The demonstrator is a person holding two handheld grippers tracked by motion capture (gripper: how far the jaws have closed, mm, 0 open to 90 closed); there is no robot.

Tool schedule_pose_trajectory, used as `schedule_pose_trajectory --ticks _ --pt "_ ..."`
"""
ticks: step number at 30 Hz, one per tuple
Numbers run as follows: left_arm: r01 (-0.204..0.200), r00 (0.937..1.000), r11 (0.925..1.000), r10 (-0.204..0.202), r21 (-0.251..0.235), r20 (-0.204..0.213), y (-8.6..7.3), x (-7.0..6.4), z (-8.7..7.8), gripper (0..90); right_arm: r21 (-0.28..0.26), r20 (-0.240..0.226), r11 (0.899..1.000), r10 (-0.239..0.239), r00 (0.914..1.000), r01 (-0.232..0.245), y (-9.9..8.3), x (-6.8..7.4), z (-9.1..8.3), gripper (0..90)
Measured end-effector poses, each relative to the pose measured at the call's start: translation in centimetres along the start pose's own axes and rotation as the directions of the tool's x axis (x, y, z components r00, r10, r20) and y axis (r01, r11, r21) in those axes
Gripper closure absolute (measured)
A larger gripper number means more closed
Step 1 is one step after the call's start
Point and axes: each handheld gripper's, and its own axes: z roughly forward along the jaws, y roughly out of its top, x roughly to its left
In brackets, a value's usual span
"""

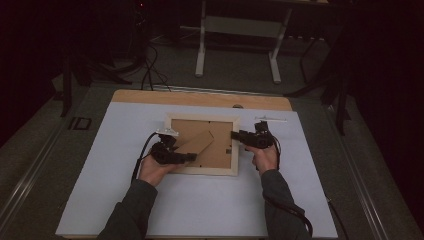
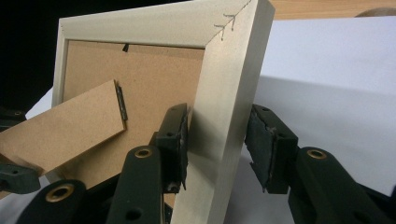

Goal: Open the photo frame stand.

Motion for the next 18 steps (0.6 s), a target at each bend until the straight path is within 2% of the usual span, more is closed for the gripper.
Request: schedule_pose_trajectory --ticks 6,9,13,18 --pt "-0.018 0.9998 0.9996 0.018 0.021 -0.005 0.14 -0.2 -0.09 57.4 -0.005 0.001 1.0 -0.008 1.0 0.008 0.05 0.17 -0.11 59.3" --pt "-0.035 0.9991 0.9992 0.035 0.021 -0.026 0.2 -0.45 -0.19 56.2 -0.01 0.0 1.0 -0.01 0.9999 0.01 0.06 0.25 -0.17 59.3" --pt "-0.058 0.9967 0.997 0.061 0.052 -0.053 0.37 -0.73 -0.12 56.0 -0.018 -0.003 1.0 -0.01 0.9999 0.01 0.07 0.34 -0.24 59.9" --pt "-0.081 0.9942 0.9953 0.085 0.052 -0.067 0.45 -1.01 -0.24 56.1 -0.022 -0.003 1.0 -0.018 0.9998 0.018 0.22 0.53 -0.33 60.2"
